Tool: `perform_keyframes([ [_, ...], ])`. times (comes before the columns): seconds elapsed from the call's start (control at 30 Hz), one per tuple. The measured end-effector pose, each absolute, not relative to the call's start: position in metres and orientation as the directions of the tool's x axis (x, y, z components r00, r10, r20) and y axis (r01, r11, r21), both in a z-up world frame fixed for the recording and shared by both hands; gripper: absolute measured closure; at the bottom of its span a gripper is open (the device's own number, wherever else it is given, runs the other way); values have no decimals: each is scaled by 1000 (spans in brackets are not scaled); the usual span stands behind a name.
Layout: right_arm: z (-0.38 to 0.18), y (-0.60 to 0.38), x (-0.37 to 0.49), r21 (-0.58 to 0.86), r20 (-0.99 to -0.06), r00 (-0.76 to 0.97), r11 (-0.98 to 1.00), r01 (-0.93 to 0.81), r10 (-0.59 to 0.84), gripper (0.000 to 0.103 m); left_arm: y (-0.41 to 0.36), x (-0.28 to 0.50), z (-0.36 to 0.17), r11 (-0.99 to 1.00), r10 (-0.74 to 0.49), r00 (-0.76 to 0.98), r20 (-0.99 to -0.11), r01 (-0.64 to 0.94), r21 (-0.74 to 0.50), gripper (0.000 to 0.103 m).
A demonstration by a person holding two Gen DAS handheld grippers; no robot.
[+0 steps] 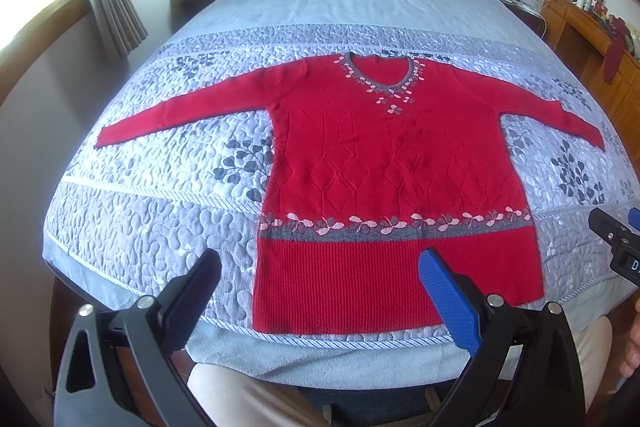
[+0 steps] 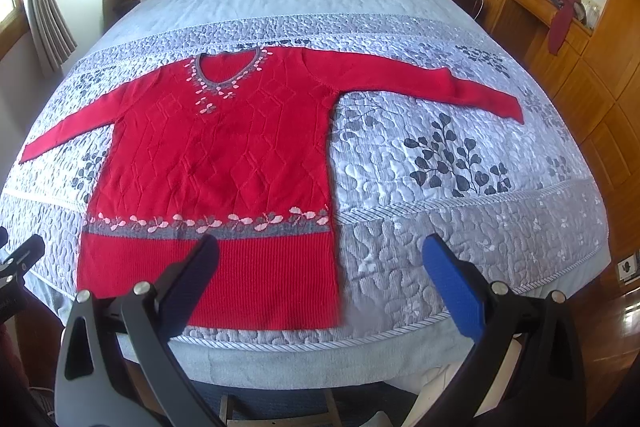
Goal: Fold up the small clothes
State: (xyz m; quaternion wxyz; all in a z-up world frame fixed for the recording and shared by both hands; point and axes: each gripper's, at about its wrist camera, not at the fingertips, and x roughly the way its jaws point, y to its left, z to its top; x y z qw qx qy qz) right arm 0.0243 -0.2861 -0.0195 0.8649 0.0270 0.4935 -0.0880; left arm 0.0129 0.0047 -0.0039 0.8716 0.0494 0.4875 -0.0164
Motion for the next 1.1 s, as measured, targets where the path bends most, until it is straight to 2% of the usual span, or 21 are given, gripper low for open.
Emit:
perform_keyframes([
  [1.1, -23, -289, 28, -41, -862, 491, 983, 178, -125, 2, 2, 17, -9, 993, 26, 518, -855, 86, 82, 4],
])
